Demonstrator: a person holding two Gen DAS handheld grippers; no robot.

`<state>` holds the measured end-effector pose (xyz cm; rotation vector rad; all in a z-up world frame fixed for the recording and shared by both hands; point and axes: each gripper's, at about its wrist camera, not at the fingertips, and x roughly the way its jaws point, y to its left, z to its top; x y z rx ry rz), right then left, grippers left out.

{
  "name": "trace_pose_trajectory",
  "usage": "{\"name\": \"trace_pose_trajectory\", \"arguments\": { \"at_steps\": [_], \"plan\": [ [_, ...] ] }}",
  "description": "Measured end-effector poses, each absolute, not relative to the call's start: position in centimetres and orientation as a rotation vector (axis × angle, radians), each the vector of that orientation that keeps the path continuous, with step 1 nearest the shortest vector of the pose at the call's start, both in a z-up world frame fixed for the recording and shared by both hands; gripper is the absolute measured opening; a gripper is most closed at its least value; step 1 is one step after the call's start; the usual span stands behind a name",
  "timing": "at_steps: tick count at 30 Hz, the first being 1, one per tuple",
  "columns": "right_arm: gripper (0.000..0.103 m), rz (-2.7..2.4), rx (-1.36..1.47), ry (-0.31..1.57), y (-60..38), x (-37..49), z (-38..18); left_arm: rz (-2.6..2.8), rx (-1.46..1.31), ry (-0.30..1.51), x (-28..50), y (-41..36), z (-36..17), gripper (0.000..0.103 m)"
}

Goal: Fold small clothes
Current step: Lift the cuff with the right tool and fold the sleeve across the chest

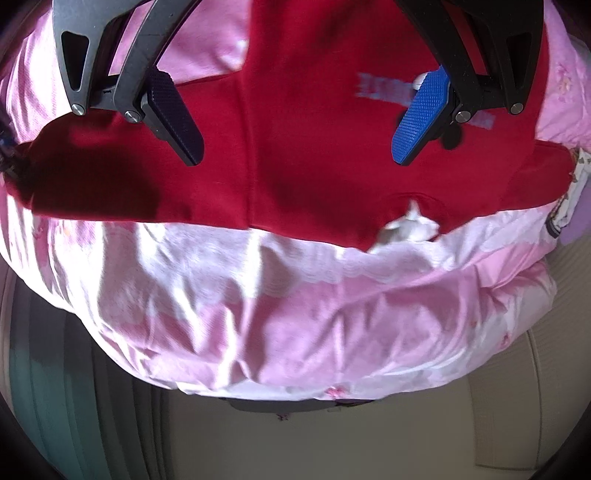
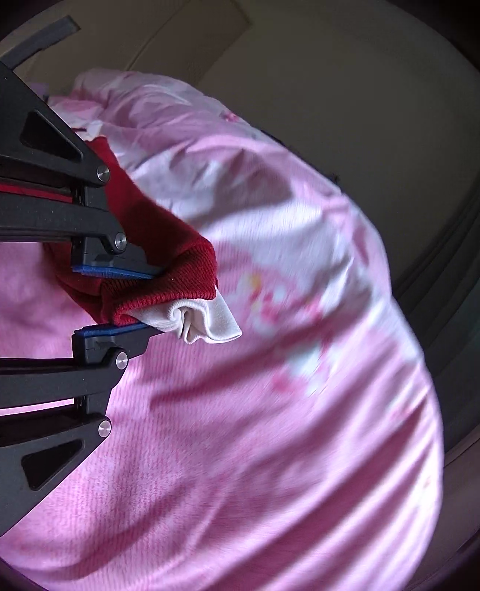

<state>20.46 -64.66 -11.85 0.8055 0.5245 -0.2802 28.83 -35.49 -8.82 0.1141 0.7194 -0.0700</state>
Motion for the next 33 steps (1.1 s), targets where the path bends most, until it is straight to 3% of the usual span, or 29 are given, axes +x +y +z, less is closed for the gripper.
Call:
{"name": "trace_pose_trajectory", "arguments": {
  "at_steps": [7, 14, 20, 25, 33],
  "plan": [
    [0.021, -0.235, 0.61, 0.483, -57.2, 22.1, -4.8, -0.008, 0.075, 0.69, 27.9, -27.8, -6.3, 0.103],
    [0.021, -0.156, 0.438, 0.501, -44.9, 26.2, -1.2, 0.093, 0.036, 0.65, 27.5, -17.1, -4.0, 0.103],
    [0.021, -0.079, 0.279, 0.549, -32.1, 29.7, -1.9, 0.2, -0.013, 0.651, 27.5, -6.3, -4.1, 0.103],
    [0.021, -0.049, 0.086, 0.631, -22.0, 32.8, -5.7, 0.275, 0.016, 0.644, 27.5, -0.5, -5.0, 0.103],
    [0.026, -0.014, -0.029, 0.734, -15.7, 34.2, -12.2, 0.294, -0.009, 0.7, 28.3, 3.9, -7.3, 0.103]
  ]
}}
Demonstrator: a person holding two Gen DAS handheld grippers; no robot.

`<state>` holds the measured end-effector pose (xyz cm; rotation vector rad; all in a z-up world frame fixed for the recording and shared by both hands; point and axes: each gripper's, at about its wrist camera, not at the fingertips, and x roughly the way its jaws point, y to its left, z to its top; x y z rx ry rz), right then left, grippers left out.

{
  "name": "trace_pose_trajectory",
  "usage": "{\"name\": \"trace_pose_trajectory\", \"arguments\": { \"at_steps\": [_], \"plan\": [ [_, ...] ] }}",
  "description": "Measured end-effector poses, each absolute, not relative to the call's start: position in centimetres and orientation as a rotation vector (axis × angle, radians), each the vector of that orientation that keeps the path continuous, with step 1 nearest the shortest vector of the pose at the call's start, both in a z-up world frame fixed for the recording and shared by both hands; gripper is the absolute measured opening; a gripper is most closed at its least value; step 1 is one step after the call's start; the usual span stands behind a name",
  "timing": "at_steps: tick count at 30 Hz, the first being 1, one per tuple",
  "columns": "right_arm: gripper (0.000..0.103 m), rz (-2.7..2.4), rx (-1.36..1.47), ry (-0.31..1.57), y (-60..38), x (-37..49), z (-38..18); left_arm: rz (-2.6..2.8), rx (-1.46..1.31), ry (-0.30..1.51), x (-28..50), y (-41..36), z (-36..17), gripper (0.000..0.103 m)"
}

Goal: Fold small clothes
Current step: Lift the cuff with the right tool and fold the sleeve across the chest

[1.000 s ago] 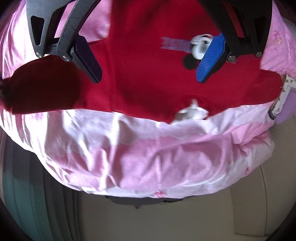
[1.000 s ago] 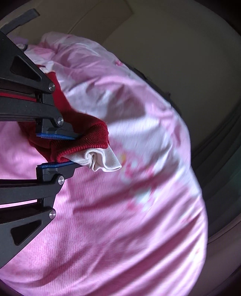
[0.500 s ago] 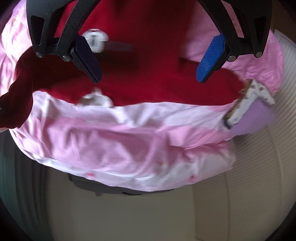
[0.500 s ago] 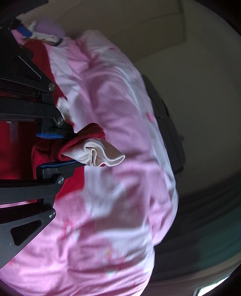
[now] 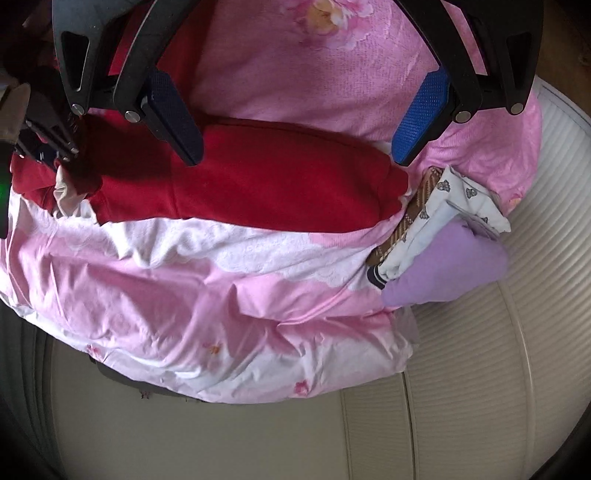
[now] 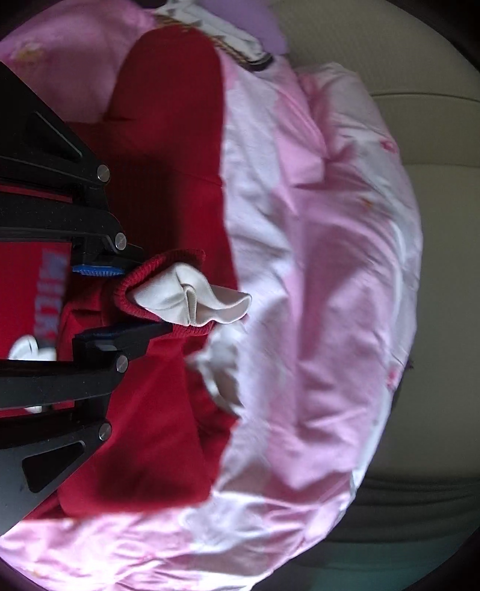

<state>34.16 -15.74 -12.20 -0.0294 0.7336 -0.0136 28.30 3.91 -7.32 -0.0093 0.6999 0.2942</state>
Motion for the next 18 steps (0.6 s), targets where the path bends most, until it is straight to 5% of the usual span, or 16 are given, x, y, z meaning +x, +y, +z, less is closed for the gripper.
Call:
{"name": "trace_pose_trajectory", "arguments": {
  "at_steps": [5, 18],
  "plan": [
    [0.047, 0.116, -0.005, 0.725, -14.8, 33.0, -12.0, 0.276, -0.032, 0.732, 28.7, 4.2, -8.4, 0.103],
    [0.047, -0.078, 0.129, 0.676, -28.3, 26.7, -9.9, 0.035, -0.025, 0.724, 30.3, -3.5, -8.9, 0.103]
  ]
}}
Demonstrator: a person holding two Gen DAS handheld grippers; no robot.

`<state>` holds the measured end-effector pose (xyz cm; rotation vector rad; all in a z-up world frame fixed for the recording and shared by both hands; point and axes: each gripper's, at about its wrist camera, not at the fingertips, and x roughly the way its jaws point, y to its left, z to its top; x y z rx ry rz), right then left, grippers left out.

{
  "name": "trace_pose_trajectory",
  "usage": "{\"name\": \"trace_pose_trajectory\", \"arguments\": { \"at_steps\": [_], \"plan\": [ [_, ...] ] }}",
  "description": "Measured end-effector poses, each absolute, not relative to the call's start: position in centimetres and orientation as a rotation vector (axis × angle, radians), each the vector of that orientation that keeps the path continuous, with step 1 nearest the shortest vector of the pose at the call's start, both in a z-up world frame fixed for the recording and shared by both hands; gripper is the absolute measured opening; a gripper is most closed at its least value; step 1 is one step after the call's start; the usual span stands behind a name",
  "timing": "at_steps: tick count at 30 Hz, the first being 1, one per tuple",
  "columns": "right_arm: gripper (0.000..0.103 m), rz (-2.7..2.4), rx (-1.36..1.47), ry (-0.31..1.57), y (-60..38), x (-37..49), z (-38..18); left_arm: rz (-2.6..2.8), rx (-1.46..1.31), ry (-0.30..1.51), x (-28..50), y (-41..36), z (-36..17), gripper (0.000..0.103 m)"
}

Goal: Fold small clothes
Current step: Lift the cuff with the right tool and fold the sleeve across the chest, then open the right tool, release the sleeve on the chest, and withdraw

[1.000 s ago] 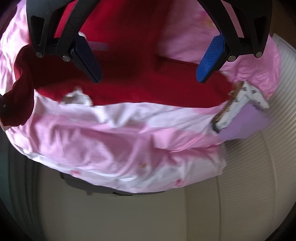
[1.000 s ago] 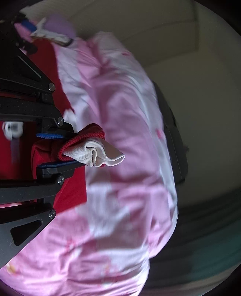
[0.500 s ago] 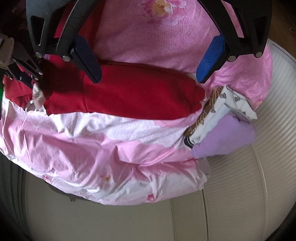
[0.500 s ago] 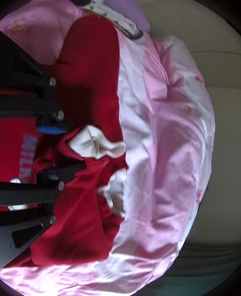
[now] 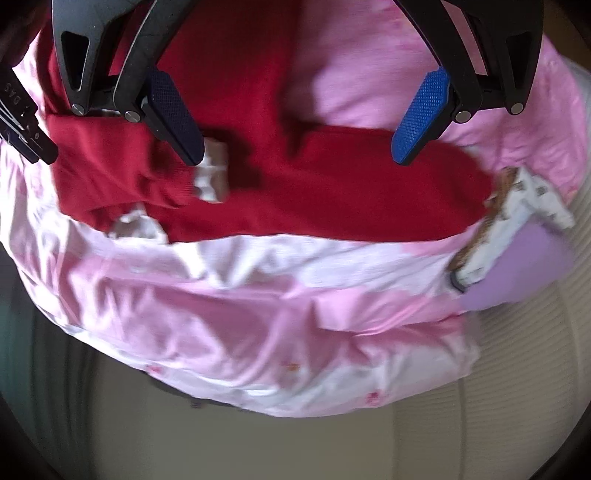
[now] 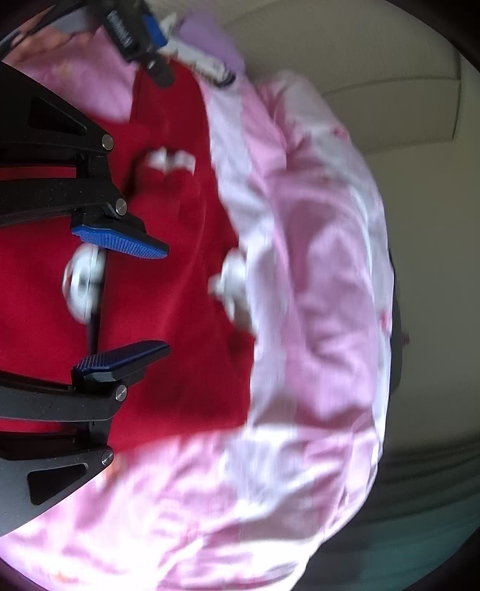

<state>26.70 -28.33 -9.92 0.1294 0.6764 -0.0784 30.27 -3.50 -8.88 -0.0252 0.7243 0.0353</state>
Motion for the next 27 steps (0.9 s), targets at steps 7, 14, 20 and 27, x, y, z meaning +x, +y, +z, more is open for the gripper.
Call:
{"name": "trace_pose_trajectory", "arguments": {
  "at_steps": [7, 14, 20, 27],
  "plan": [
    [0.047, -0.187, 0.141, 0.767, -34.9, 26.2, -12.1, -0.09, 0.032, 0.727, 32.6, -10.4, -9.9, 0.103],
    [0.047, -0.17, 0.137, 0.809, -36.9, 26.9, -13.7, -0.117, 0.119, 0.768, 35.1, -14.5, -12.6, 0.103],
    [0.047, -0.133, 0.046, 0.838, -35.3, 27.5, -15.7, -0.072, 0.052, 0.878, 36.7, -12.0, -15.9, 0.103],
    [0.058, -0.185, 0.04, 0.865, -36.1, 27.4, -17.1, -0.048, 0.1, 0.866, 35.2, -11.3, -17.1, 0.103]
  ]
}}
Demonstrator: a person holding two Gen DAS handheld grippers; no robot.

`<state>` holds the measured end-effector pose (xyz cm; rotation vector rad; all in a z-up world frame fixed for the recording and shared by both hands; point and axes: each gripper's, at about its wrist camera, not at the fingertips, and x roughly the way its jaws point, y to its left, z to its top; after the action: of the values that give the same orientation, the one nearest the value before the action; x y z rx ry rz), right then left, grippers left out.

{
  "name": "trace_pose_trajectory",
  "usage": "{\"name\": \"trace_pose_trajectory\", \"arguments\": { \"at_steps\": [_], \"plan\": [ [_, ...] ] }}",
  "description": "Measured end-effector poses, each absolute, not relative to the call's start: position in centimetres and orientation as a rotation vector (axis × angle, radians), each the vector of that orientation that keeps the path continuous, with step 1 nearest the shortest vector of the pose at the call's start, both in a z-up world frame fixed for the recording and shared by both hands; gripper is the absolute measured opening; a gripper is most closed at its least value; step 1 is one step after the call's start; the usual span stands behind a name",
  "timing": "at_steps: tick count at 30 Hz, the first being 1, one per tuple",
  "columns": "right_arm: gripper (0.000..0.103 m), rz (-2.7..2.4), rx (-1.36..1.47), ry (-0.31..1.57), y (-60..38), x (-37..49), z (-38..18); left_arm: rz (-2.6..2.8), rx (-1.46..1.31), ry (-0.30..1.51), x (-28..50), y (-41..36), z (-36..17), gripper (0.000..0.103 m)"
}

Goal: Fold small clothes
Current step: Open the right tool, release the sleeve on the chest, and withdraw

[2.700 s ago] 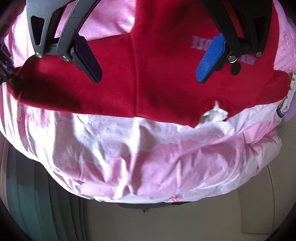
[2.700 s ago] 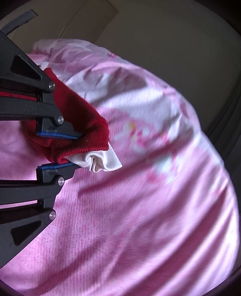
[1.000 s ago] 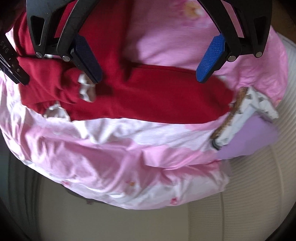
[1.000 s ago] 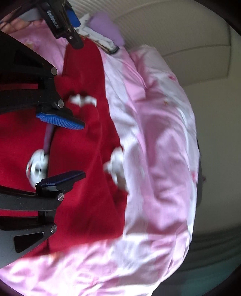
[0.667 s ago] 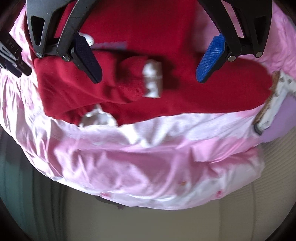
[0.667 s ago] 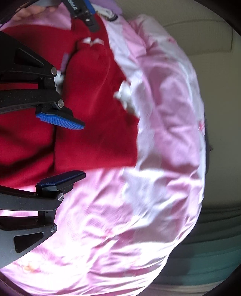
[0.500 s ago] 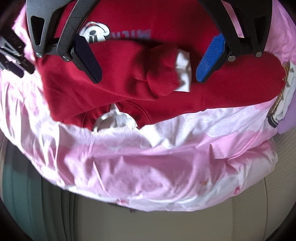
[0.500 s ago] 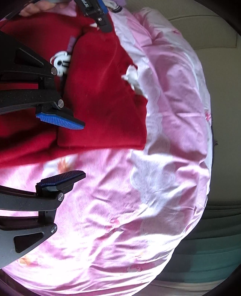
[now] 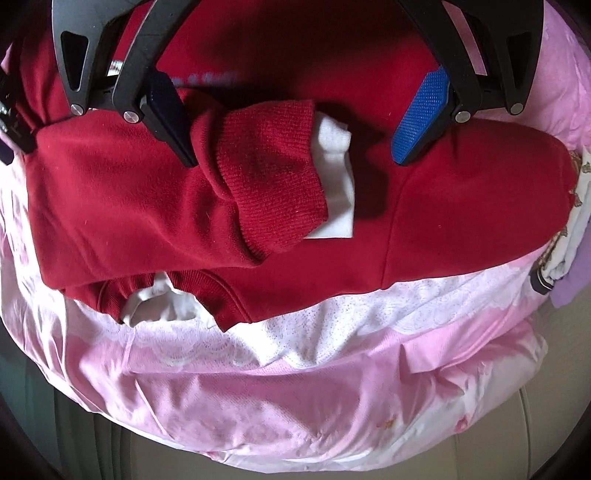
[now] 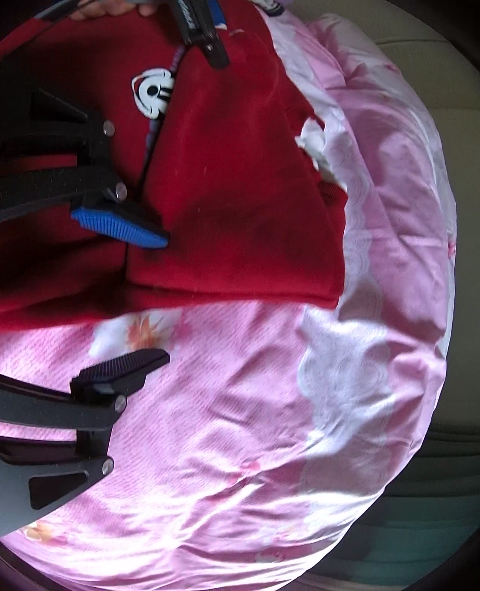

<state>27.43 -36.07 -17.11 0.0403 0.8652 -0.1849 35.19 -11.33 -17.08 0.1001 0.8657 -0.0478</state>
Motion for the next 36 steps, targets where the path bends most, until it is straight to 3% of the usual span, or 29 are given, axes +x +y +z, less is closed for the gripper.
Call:
{"name": "trace_pose_trajectory", "arguments": {
  "at_steps": [11, 18, 26, 36],
  "plan": [
    [0.058, -0.156, 0.058, 0.73, -35.9, 28.9, -13.0, -0.11, 0.085, 0.727, 34.8, -12.2, -12.1, 0.103],
    [0.058, -0.071, 0.03, 0.74, -34.1, 31.8, -13.3, 0.035, 0.101, 0.829, 37.9, -10.4, -15.0, 0.103],
    [0.058, -0.069, 0.067, 0.887, -34.7, 33.6, -17.8, 0.037, 0.108, 0.832, 37.7, -10.0, -16.3, 0.103],
    [0.058, -0.111, 0.044, 0.798, -34.3, 29.2, -14.8, -0.01, 0.146, 0.793, 34.1, -10.9, -14.1, 0.103]
  ]
}}
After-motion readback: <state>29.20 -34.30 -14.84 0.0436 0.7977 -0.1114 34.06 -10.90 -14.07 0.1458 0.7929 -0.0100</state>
